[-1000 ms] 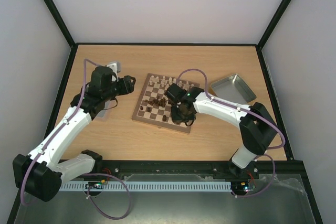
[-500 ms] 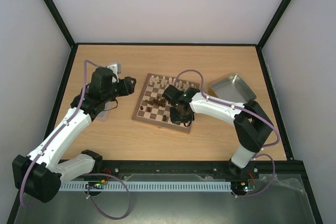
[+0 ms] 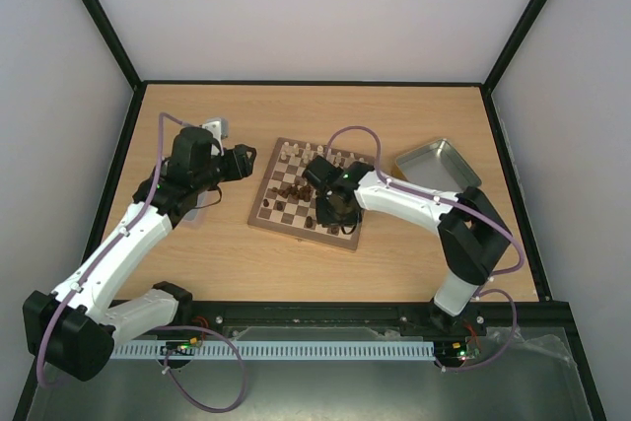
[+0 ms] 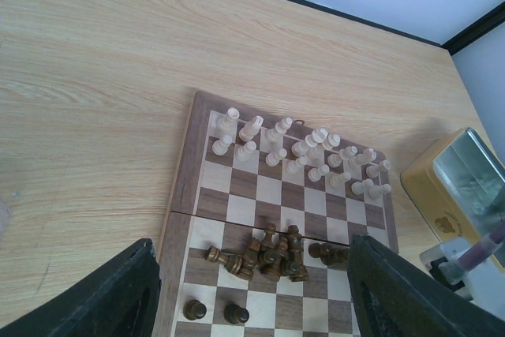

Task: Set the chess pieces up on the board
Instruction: Place the chess piece on the chessboard, then pick up the chess piece from the chessboard.

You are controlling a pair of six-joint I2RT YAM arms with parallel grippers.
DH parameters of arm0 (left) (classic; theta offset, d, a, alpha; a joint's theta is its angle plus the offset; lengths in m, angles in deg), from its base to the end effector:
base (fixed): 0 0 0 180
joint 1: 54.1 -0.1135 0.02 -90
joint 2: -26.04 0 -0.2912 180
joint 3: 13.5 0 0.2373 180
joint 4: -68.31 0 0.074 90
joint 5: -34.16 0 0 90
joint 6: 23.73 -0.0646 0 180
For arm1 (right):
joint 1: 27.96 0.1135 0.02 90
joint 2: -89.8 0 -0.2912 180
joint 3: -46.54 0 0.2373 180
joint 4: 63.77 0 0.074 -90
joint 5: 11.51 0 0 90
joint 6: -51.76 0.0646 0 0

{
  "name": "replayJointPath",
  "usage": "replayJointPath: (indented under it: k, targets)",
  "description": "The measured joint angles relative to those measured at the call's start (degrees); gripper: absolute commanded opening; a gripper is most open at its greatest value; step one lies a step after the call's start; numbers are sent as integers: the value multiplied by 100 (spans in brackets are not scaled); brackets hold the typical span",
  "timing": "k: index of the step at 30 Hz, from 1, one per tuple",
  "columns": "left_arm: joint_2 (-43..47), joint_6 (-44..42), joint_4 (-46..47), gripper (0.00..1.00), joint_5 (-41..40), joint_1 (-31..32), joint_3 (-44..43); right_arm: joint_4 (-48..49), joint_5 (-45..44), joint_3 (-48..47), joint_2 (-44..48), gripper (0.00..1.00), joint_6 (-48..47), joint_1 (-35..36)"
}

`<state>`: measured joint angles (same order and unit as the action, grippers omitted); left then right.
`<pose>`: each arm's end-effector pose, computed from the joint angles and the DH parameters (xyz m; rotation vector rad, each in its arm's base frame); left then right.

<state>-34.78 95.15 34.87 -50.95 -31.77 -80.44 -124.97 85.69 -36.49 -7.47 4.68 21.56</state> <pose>0.2170 -0.0951 0.3295 -0.0657 2.1069 -0.6357 0.2026 0.2499 0.2103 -0.1986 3.0222 0.4112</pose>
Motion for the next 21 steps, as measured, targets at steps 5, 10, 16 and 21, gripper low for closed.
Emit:
replayJointPath:
  k: [5,10,16,21]
  targets:
    - [0,0,0,67,0,0,0,68,-367,-186,157,34,133,-15]
    - [0,2,9,67,7,0,2,251,-678,-138,540,34,273,-216]
    - [0,4,76,67,20,0,57,621,-791,144,629,33,306,-505]
    - [0,7,116,67,57,0,63,898,-835,157,463,32,286,-542]
